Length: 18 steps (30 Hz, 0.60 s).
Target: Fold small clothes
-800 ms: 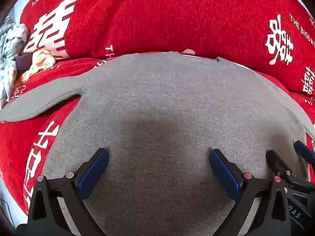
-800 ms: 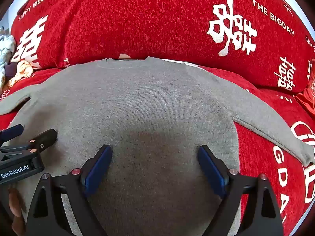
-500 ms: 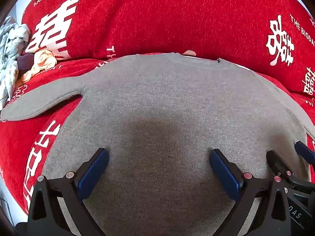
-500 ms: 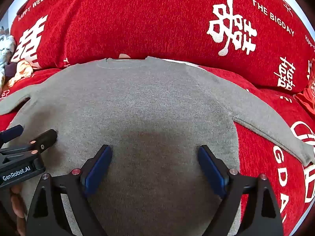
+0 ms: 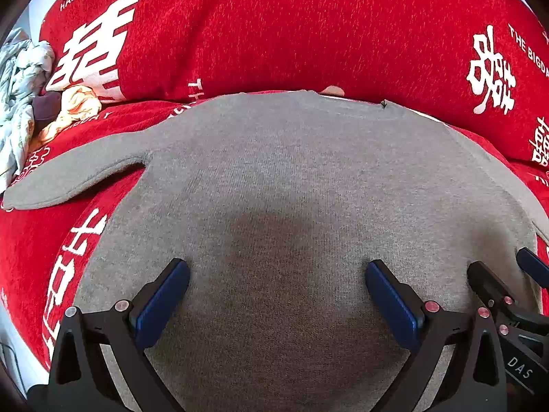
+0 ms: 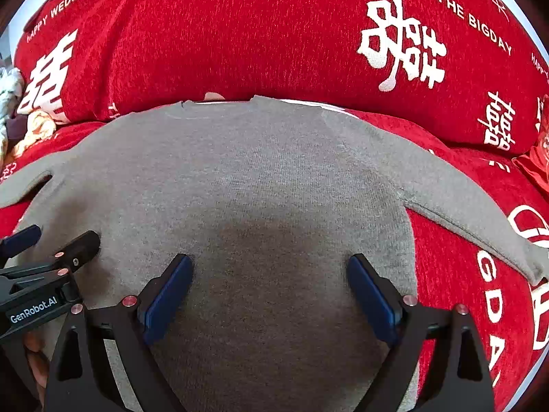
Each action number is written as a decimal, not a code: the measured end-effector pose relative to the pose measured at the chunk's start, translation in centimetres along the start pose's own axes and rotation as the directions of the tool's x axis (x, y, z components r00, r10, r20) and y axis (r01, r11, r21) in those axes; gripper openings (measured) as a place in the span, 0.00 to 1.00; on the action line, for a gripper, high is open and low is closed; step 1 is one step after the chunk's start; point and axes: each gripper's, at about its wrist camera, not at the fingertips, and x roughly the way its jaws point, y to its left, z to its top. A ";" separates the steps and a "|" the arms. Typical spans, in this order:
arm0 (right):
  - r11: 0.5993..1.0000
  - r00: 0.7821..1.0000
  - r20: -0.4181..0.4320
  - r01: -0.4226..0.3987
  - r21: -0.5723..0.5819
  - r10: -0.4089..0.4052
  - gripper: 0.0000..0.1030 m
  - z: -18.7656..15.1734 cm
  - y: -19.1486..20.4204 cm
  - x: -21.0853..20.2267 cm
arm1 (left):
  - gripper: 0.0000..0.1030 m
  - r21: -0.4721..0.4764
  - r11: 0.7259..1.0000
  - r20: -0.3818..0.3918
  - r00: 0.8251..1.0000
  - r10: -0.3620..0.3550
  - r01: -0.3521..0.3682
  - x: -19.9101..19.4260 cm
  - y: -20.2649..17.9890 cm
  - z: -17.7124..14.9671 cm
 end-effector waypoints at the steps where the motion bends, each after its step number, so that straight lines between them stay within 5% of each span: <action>1: 1.000 1.000 -0.003 -0.001 -0.005 0.001 0.91 0.0 0.1 0.1 | 1.00 0.000 1.000 0.000 1.000 0.001 -0.001 0.0 0.0 0.0; 18: 0.999 0.997 -0.064 0.036 -0.005 -0.036 0.97 0.4 0.7 1.0 | 1.00 0.000 0.998 -0.005 0.998 0.068 -0.068 -0.2 -1.0 -0.3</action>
